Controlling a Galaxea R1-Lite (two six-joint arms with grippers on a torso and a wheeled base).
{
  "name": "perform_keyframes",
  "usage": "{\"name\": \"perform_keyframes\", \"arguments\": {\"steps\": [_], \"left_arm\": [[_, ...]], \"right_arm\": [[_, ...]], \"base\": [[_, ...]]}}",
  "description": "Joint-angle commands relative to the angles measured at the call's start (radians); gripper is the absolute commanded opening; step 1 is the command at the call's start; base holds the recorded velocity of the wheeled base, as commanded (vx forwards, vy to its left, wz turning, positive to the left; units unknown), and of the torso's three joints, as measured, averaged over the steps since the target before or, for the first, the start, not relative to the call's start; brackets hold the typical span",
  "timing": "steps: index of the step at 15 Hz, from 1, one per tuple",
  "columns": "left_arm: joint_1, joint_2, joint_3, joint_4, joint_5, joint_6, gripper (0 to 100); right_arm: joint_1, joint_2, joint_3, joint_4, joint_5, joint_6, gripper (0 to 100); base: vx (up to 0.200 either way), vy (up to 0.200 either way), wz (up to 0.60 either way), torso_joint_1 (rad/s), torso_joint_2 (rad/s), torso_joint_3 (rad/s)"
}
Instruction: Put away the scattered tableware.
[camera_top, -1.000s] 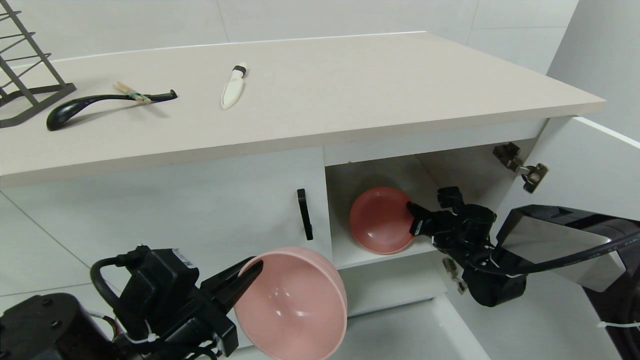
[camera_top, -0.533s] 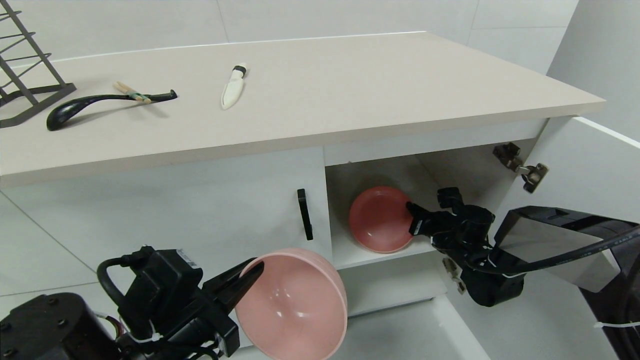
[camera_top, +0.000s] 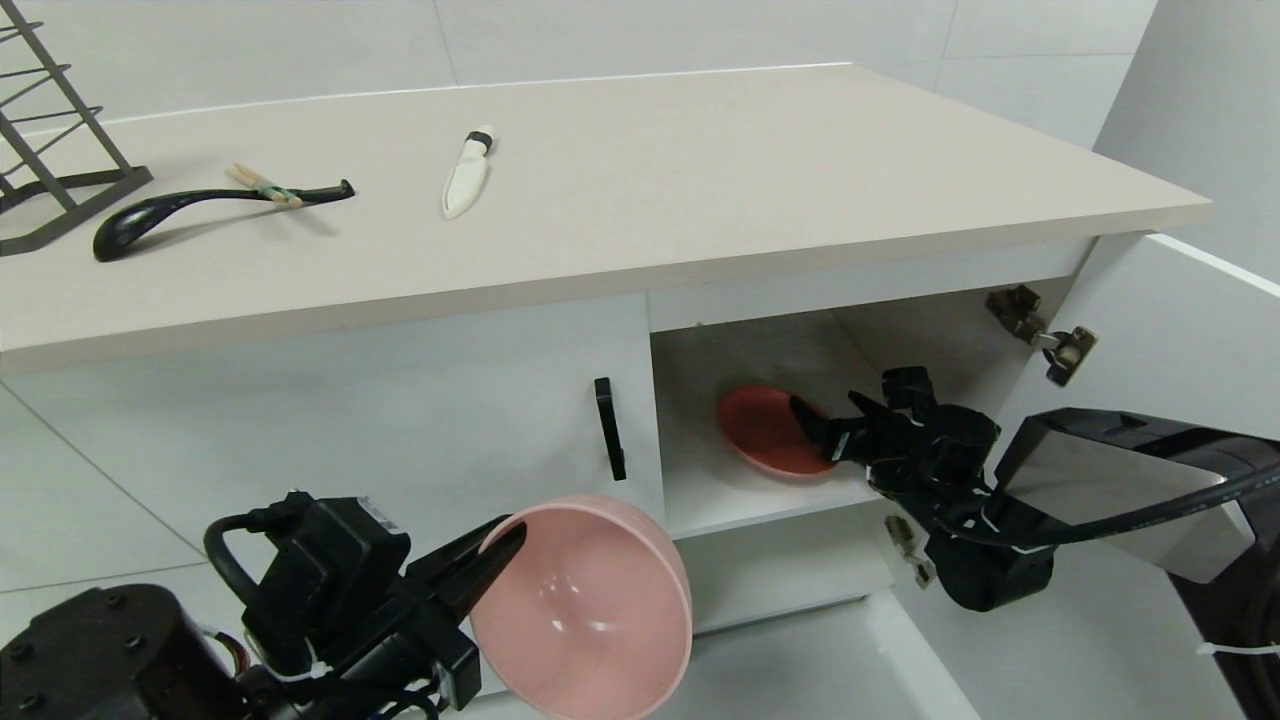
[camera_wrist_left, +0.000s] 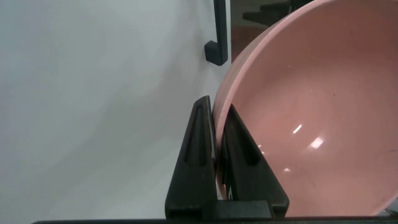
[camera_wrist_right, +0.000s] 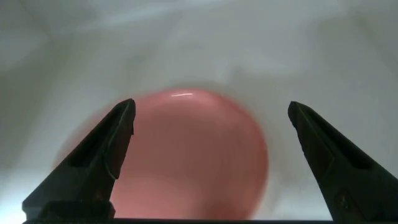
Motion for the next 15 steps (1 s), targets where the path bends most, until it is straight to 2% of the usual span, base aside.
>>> {"name": "perform_keyframes", "arguments": {"steps": [1, 4, 6, 8, 10, 12, 14, 15], "left_arm": [[0.000, -0.004, -0.002, -0.001, -0.001, 0.001, 0], [-0.002, -0.012, -0.008, -0.001, 0.003, 0.019, 0], [-0.002, -0.015, -0.022, -0.001, 0.006, 0.030, 0], [-0.014, -0.015, -0.060, -0.001, 0.039, 0.056, 0], [-0.083, -0.003, -0.080, -0.001, 0.076, 0.059, 0], [-0.154, 0.028, -0.146, -0.001, 0.142, 0.064, 0], [-0.163, 0.036, -0.166, -0.001, 0.159, 0.067, 0], [-0.207, 0.065, -0.233, -0.001, 0.205, 0.092, 0]], "right_arm": [[0.005, -0.111, 0.101, -0.002, 0.000, -0.045, 100], [0.005, -0.275, 0.316, -0.002, 0.003, -0.155, 100], [0.020, -0.421, 0.472, -0.002, 0.003, -0.166, 100], [0.052, -0.579, 0.604, -0.002, 0.001, -0.167, 100], [0.058, -0.683, 0.708, -0.002, 0.003, -0.167, 100], [0.057, -0.767, 0.800, -0.002, 0.001, -0.167, 100], [0.057, -0.781, 0.817, -0.002, 0.003, -0.167, 100], [0.057, -0.833, 0.879, -0.002, 0.001, -0.167, 100]], "base": [[0.000, 0.000, 0.00, 0.000, 0.00, 0.000], [0.000, 0.000, 0.00, 0.000, 0.00, 0.000], [0.000, 0.000, 0.00, 0.000, 0.00, 0.000], [0.000, 0.000, 0.00, 0.000, 0.00, 0.000], [0.000, 0.000, 0.00, 0.000, 0.00, 0.000], [0.000, 0.000, 0.00, 0.000, 0.00, 0.000], [0.000, 0.000, 0.00, 0.000, 0.00, 0.000], [0.000, 0.000, 0.00, 0.000, 0.00, 0.000]]}}
